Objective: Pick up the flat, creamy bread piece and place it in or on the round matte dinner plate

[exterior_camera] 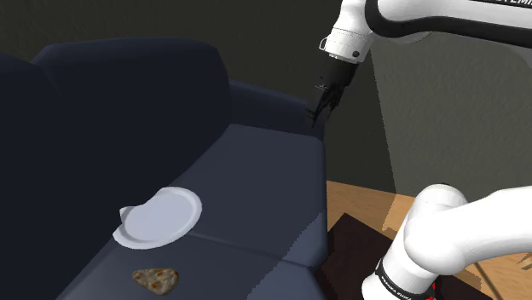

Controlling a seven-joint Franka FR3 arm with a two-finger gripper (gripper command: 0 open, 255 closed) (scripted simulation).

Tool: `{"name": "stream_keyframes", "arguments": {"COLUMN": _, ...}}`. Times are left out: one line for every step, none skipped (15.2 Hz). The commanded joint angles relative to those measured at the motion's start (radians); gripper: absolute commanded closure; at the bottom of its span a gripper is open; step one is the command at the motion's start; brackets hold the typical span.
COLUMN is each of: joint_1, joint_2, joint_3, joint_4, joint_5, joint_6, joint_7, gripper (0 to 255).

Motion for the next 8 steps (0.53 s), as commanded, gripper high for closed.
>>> {"name": "stream_keyframes", "arguments": {"joint_1": 0.000, "joint_2": 0.000, "joint_3": 0.000, "joint_4": 0.000, "joint_5": 0.000, "joint_6": 0.000, "joint_7": 0.000, "gripper": 0}}
{"name": "stream_keyframes", "arguments": {"joint_1": 0.006, "joint_2": 0.014, "joint_3": 0.014, "joint_4": -0.013, "joint_5": 0.009, "joint_6": 0.025, "joint_7": 0.007, "gripper": 0}}
{"name": "stream_keyframes", "arguments": {"joint_1": 0.012, "joint_2": 0.028, "joint_3": 0.029, "joint_4": -0.025, "joint_5": 0.017, "joint_6": 0.051, "joint_7": 0.014, "gripper": 0}}
{"name": "stream_keyframes", "arguments": {"joint_1": 0.018, "joint_2": 0.044, "joint_3": 0.044, "joint_4": -0.036, "joint_5": 0.026, "joint_6": 0.076, "joint_7": 0.021, "gripper": 0}}
{"name": "stream_keyframes", "arguments": {"joint_1": 0.025, "joint_2": 0.061, "joint_3": 0.058, "joint_4": -0.045, "joint_5": 0.034, "joint_6": 0.102, "joint_7": 0.028, "gripper": 0}}
{"name": "stream_keyframes", "arguments": {"joint_1": 0.031, "joint_2": 0.079, "joint_3": 0.073, "joint_4": -0.054, "joint_5": 0.041, "joint_6": 0.128, "joint_7": 0.034, "gripper": 0}}
{"name": "stream_keyframes", "arguments": {"joint_1": 0.037, "joint_2": 0.098, "joint_3": 0.088, "joint_4": -0.061, "joint_5": 0.049, "joint_6": 0.153, "joint_7": 0.041, "gripper": 0}}
{"name": "stream_keyframes", "arguments": {"joint_1": 0.043, "joint_2": 0.119, "joint_3": 0.102, "joint_4": -0.068, "joint_5": 0.056, "joint_6": 0.179, "joint_7": 0.048, "gripper": 0}}
